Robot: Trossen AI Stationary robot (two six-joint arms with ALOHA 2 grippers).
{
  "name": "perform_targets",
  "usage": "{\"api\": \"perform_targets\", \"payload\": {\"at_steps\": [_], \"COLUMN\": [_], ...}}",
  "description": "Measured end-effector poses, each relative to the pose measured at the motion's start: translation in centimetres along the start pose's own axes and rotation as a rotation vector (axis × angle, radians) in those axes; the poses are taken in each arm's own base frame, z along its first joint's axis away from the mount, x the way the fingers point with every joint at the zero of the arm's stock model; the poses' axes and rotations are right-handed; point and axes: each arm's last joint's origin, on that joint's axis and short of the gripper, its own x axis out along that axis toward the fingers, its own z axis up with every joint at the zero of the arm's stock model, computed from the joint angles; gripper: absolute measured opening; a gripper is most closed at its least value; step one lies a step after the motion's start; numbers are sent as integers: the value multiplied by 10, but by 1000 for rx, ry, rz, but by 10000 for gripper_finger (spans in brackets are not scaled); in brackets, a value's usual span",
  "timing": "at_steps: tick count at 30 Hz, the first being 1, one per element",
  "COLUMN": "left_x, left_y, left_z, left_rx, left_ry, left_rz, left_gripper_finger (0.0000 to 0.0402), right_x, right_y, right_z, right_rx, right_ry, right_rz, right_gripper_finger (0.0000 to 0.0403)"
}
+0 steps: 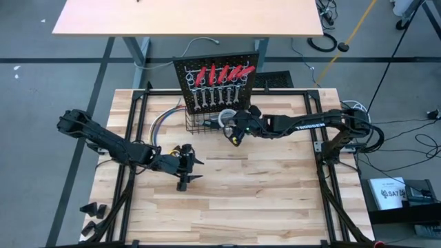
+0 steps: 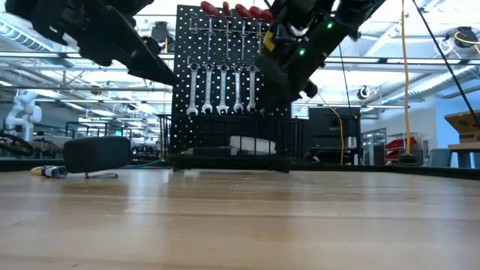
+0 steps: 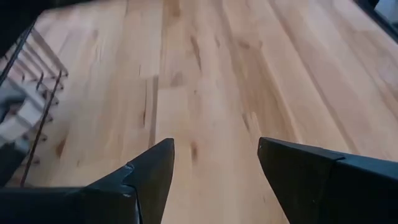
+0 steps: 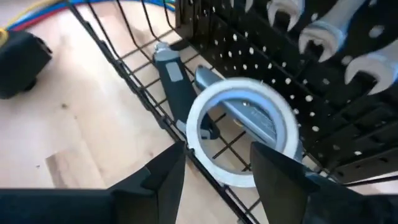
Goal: Hang tools onto peg board
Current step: Hang the measuring tape on the peg board
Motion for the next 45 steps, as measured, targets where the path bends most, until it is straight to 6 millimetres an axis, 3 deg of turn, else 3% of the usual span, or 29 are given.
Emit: {"api": "perform_targets", "payload": {"at_steps": [8,15,23,29,33,36,41,45], "left_x": [-41,-56,-63,-81,-94,-93,-84,-79], "left_y": [5,4,7,18,28,31,34,37], "left_z": [17,-15,-33,-38,-43,-47,-65,-79], "left_rx": [-225,-574,-538,-508,-604,-658,-677,-663], "left_ry": [266,569,694,664,614,615,629,599], "left_rz": [24,160,265,472,683,735,783,834], "left_gripper_finger": [240,240,240,240,239,229,178,109], "right_x": [-50,-74,-88,-69,-45,-22,16,36], "right_y": [22,59,90,105,123,141,150,150], "right_z": [-1,-25,-39,-56,-61,-65,-81,-85], "right_rx": [-63,-110,-190,-327,-397,-392,-418,-438], "right_ry": [-3,60,3,-27,-104,-229,-326,-301], "right_rz": [101,199,310,361,492,592,622,589], "right_gripper_finger": [171,171,171,171,165,129,15,9]}}
